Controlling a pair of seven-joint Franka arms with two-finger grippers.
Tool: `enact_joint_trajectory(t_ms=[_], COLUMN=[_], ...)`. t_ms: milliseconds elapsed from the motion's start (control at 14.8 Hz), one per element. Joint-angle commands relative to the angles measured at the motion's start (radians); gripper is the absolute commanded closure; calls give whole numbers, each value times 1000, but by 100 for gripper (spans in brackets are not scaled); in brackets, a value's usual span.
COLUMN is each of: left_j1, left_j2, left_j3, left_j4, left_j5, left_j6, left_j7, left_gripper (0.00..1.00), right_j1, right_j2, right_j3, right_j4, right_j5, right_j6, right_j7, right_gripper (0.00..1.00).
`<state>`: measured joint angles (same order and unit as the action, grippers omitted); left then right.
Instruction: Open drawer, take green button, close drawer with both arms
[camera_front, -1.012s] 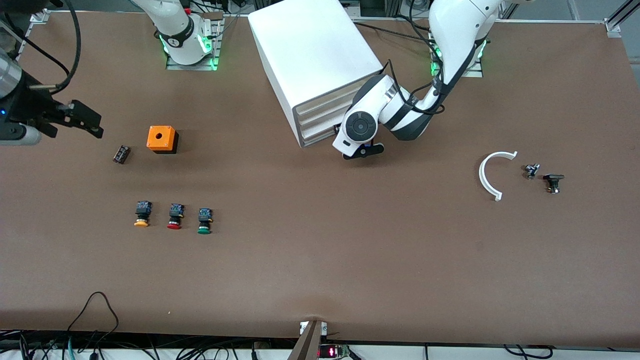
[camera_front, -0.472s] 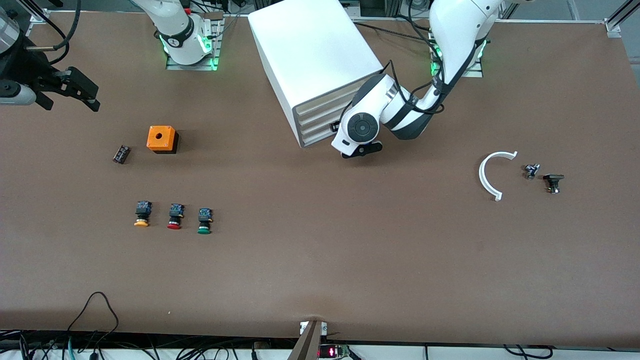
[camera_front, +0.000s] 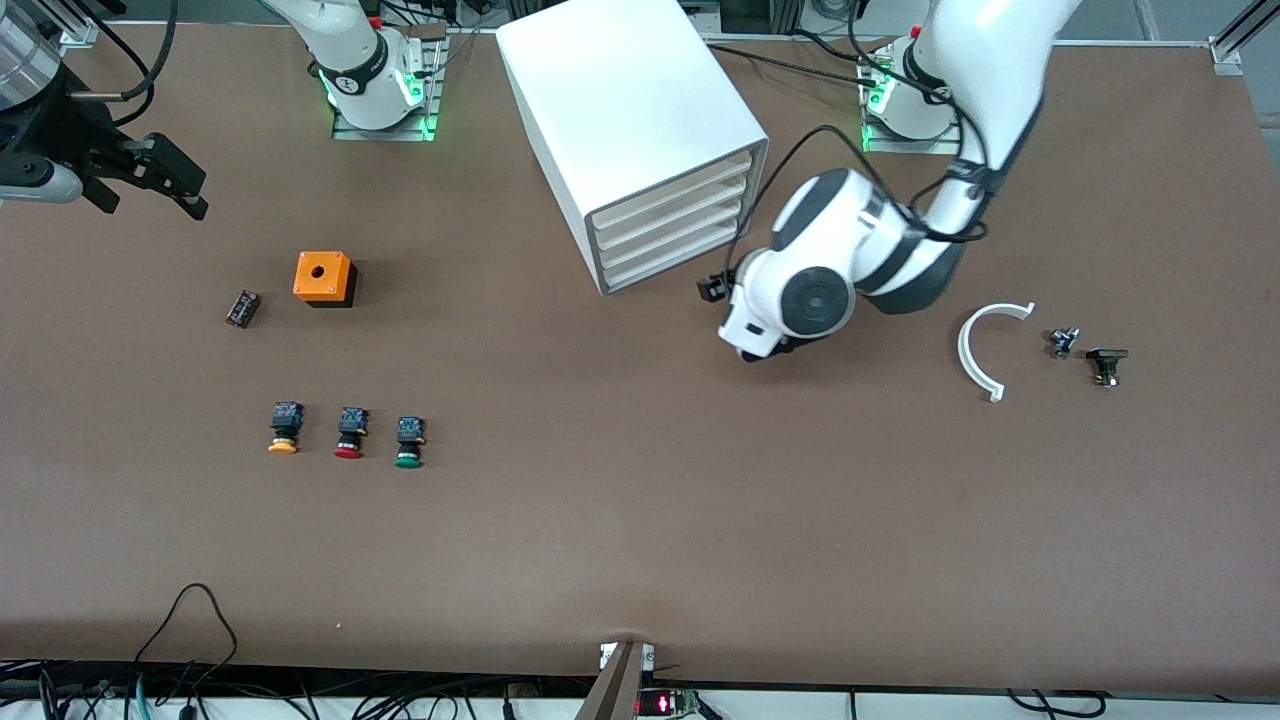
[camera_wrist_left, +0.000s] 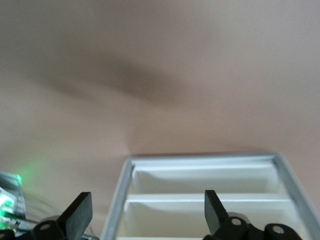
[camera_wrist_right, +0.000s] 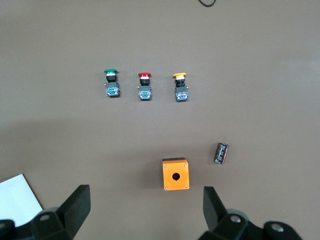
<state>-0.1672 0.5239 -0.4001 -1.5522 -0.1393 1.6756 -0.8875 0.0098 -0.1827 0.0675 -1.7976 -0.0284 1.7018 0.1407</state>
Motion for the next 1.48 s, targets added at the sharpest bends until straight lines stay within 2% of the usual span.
enact_joint_trajectory(t_ms=[0, 202, 270, 472, 675, 742, 877, 1012, 1214, 1417], left_j1=[63, 156, 185, 196, 206, 216, 210, 210, 203, 149], left_j2=[-53, -103, -113, -120, -119, -117, -169, -240, -404, -580], left_j3=[0, -2, -5, 1, -2, 1, 55, 139, 262, 395], left_j4=[46, 64, 96, 205, 306, 317, 301, 232, 7, -225], left_j5=[75, 148, 159, 170, 277, 296, 300, 271, 195, 32], left_j6=[-31, -39, -40, -130, -221, -224, -220, -189, -29, 145], left_j7=[146, 283, 324, 416, 540, 618, 769, 895, 950, 955], left_gripper=[1, 1, 1, 1, 0, 0, 0, 0, 0, 0], right_j1=[12, 10, 10, 10, 10, 10, 10, 10, 10, 10], right_j2=[-18, -23, -23, -23, -20, -21, -20, -20, -21, -21], right_j3=[-5, -8, -8, -11, -14, -14, -14, -14, -12, -12], right_j4=[-17, -17, -17, -14, -12, -12, -12, -12, -12, -12], right_j5=[10, 36, 36, 36, 38, 38, 44, 45, 47, 47], right_j6=[-8, -11, -11, -11, -11, -11, -11, -11, -11, -21], right_j7=[11, 2, -4, -55, -55, -55, -53, -55, -55, -56], right_gripper=[0, 0, 0, 0, 0, 0, 0, 0, 0, 0])
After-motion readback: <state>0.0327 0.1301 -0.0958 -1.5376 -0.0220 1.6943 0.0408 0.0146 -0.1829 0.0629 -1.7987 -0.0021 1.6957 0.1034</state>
